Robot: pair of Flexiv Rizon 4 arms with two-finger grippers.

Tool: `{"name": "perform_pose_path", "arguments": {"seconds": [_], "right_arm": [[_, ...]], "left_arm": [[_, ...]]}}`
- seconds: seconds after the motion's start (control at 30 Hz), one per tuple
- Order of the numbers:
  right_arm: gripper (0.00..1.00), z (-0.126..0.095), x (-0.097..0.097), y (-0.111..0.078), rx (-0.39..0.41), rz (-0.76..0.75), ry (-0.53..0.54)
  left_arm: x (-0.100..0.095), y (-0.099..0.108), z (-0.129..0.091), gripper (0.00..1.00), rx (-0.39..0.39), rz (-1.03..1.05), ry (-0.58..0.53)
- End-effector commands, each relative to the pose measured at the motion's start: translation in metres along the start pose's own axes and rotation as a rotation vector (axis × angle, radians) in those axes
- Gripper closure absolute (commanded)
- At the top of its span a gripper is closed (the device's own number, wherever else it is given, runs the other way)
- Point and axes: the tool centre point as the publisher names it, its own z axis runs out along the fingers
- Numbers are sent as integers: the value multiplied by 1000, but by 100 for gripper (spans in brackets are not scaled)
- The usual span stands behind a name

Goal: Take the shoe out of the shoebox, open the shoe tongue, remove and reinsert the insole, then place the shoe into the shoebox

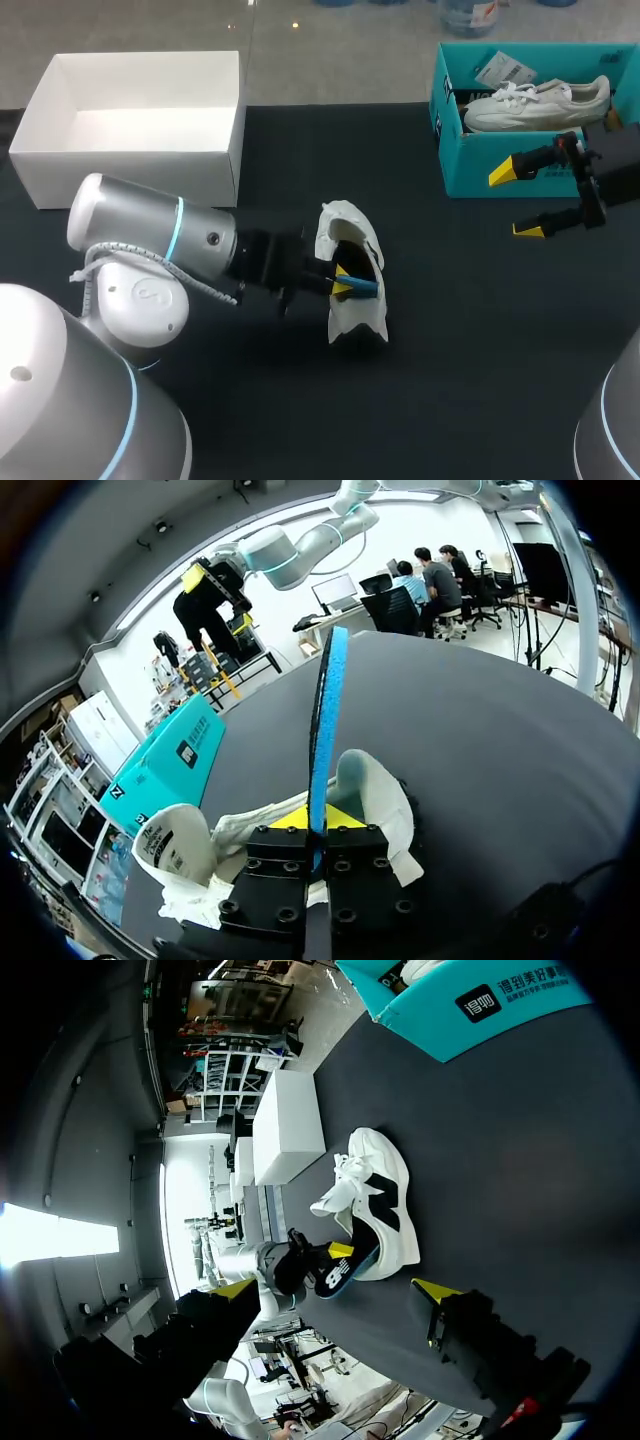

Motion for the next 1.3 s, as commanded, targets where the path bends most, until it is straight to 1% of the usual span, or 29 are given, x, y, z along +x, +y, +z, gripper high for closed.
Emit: {"name": "perform_pose_path", "arguments": {"seconds": [0.03,0.17,0.27,0.3,0.33,0.37,0.4,0.43,0.53,0.57,0.63,0.67,0.73,0.77,0.8,0.83,0.87,0.9,1.03,1.3], "right_arm": [[0,1,0,0,0,1,-4],[0,1,0,0,0,1,-4],[0,1,0,0,0,1,-4],[0,1,0,0,0,1,-4],[0,1,0,0,0,1,-4],[0,1,0,0,0,1,-4],[0,1,0,0,0,1,-4],[0,1,0,0,0,1,-4],[0,1,0,0,0,1,-4],[0,1,0,0,0,1,-4],[0,1,0,0,0,1,-4],[0,1,0,0,0,1,-4],[0,1,0,0,0,1,-4],[0,1,0,0,0,1,-4],[0,1,0,0,0,1,-4],[0,1,0,0,0,1,-4],[0,1,0,0,0,1,-4],[0,1,0,0,0,1,-4],[0,1,0,0,0,1,-4],[0,1,0,0,0,1,-4]], "left_arm": [[-4,5,17,100,-27,-4,-34],[-12,12,19,100,-56,-7,-66],[-14,14,19,100,-61,-12,-67],[-14,13,16,85,-60,-13,-70],[-14,10,14,53,-56,-13,-73],[-14,7,11,44,-49,-12,-76],[-14,5,7,32,-43,-10,-78],[-13,2,4,28,-35,-7,-76],[-11,-7,-5,39,-14,5,-71],[-11,-9,-8,49,-9,11,-70],[-9,-14,-11,53,-1,23,-64],[-8,-16,-12,57,5,27,-54],[-6,-18,-12,60,7,33,-45],[-4,-19,-12,63,11,34,-32],[-2,-20,-10,72,11,38,-19],[0,-19,-8,84,9,36,-8],[1,-18,-7,97,6,36,0],[3,-17,-4,100,2,35,8],[4,-9,4,100,-12,38,24],[-9,8,16,100,-49,79,10]]}}
